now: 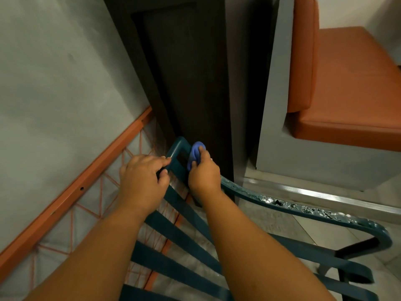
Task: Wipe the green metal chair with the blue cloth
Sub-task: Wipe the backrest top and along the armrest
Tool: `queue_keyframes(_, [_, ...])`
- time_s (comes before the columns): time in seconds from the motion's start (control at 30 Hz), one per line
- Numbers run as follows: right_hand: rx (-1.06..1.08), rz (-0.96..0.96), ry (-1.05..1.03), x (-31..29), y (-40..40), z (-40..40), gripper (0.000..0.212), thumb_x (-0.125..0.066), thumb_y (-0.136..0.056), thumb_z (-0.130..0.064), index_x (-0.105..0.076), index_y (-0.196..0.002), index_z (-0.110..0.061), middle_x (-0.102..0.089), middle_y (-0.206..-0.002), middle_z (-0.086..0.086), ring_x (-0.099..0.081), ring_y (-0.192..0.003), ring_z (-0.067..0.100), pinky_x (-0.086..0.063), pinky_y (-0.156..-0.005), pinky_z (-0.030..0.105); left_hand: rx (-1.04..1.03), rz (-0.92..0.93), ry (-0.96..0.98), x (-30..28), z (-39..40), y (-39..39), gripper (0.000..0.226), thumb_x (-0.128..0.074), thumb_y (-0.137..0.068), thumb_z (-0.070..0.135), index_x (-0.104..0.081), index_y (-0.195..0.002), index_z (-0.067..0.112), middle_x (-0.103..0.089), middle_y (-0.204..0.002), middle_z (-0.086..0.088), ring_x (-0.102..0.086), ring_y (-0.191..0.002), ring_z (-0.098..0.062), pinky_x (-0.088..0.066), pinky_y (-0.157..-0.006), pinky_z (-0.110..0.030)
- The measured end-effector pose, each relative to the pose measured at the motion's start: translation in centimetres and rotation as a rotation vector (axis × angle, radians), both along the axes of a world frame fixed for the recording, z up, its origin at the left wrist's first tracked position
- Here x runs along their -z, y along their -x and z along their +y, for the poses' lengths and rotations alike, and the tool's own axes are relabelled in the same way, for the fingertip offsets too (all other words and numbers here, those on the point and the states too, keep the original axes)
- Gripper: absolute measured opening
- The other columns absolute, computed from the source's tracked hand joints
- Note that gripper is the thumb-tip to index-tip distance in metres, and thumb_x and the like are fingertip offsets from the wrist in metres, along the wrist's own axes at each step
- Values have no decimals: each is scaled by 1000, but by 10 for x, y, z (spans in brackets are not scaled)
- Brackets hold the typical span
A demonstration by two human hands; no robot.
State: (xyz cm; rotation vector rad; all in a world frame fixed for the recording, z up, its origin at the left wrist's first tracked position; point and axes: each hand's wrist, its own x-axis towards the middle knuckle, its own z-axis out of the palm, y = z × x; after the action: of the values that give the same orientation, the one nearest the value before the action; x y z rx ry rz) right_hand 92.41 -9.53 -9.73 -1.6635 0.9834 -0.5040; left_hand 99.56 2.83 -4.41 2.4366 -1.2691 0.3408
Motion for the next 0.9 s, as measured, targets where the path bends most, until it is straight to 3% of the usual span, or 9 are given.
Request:
queue_keyframes(0.07, [17,-78,-28,-13,-10,0,52,-44,-100,-18,-28,-149,-27,-35,-153,9,-37,-137,26,-34,-110,35,8,-3,0,1,0,0,36,-49,-79,27,-71,-107,23,-70,-106,3,-58,-101,-23,-47,-86,-50])
queue_keyframes(0.2, [-125,-292,171,-6,1,22,55,-46,-99,-9,-29,-149,-26,-19,-160,1,-10,-147,14,-11,-116,22,14,-23,9,1,1,0,35,-50,-79,25,-72,-106,21,-71,-103,2,-58,-100,-23,-47,-86,-49])
queue_keyframes(0.27, [-117,-230,215,13,8,20,60,-47,-97,-4,-27,-150,-27,-17,-160,0,-9,-148,13,-11,-120,28,9,-34,8,1,2,1,34,-50,-79,26,-72,-106,22,-71,-104,3,-58,-101,-23,-46,-87,-48])
queue_keyframes(0.33, [-52,-70,151,17,4,5,65,-49,-94,-3,-26,-149,-28,-27,-156,3,-24,-144,21,-25,-118,40,3,-41,5,1,1,2,34,-49,-80,26,-72,-106,23,-70,-104,5,-58,-102,-22,-45,-88,-47])
queue_keyframes(0.43, [27,24,115,0,-7,-10,59,-52,-91,-3,-35,-144,-23,-45,-142,6,-45,-129,25,-40,-107,39,2,-29,-4,0,0,2,34,-49,-80,27,-71,-106,24,-70,-105,5,-58,-103,-22,-45,-88,-48])
queue_keyframes(0.53, [-73,-112,209,4,-2,0,65,-46,-92,4,-28,-149,-22,-29,-155,5,-26,-143,20,-27,-117,34,-4,-46,-13,-1,0,3,27,-58,-83,20,-71,-106,23,-70,-105,5,-58,-103,-22,-44,-87,-48])
queue_keyframes(0.63, [-119,32,327,38,23,5,74,-46,-91,7,-21,-152,-26,-15,-160,3,-9,-148,20,-15,-121,39,-11,-59,-11,-1,1,4,26,-61,-83,17,-71,-106,23,-70,-105,5,-58,-103,-22,-44,-88,-48])
queue_keyframes(0.77, [-28,332,289,66,42,-19,70,-55,-87,1,-29,-148,-22,-30,-154,9,-25,-142,27,-26,-116,43,-9,-79,-20,-1,1,5,27,-59,-82,19,-72,-105,23,-70,-105,5,-59,-102,-22,-45,-87,-49])
queue_keyframes(0.9, [-22,198,160,51,29,-15,66,-54,-89,-1,-31,-148,-21,-31,-152,8,-29,-140,28,-32,-114,43,-28,-88,-24,-1,-1,8,25,-62,-83,15,-72,-105,22,-70,-103,4,-58,-102,-23,-41,-87,-47])
